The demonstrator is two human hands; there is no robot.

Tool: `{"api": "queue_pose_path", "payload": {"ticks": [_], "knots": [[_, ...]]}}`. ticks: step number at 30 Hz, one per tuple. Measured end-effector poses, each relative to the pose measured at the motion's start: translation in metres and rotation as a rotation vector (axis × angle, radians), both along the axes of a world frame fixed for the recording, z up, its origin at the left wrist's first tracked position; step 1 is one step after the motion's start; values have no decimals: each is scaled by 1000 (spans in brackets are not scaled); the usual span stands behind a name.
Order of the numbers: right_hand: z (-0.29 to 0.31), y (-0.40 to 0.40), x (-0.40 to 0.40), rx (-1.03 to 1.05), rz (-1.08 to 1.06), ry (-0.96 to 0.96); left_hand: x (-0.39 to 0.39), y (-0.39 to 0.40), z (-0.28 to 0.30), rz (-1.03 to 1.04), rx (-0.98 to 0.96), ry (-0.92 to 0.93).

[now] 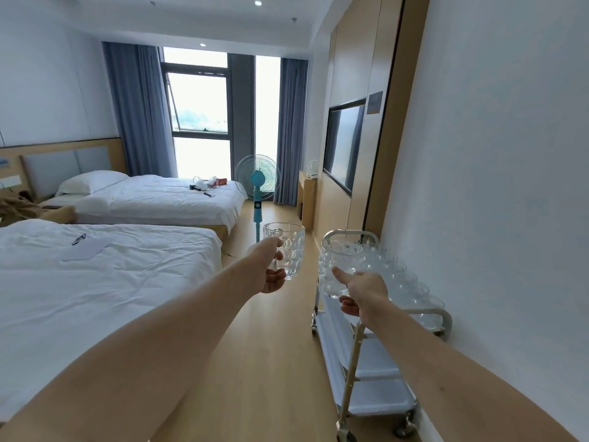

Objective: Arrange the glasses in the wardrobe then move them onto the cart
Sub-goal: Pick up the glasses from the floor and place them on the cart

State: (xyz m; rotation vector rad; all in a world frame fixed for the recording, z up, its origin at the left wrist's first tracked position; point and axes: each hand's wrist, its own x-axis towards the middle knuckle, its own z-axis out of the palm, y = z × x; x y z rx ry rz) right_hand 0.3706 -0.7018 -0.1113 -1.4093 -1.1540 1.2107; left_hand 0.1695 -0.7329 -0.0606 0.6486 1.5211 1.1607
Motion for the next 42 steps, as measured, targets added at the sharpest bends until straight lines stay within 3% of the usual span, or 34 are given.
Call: {"api": "queue_pose_path", "payload": {"ticks": [22, 42], "knots": [[-62, 216, -160, -163, -223, 12, -156, 257, -62, -241, -156, -10], [-128, 392, -191, -240, -331, -7, -193, 450, -116, -325, -181, -39]]}}
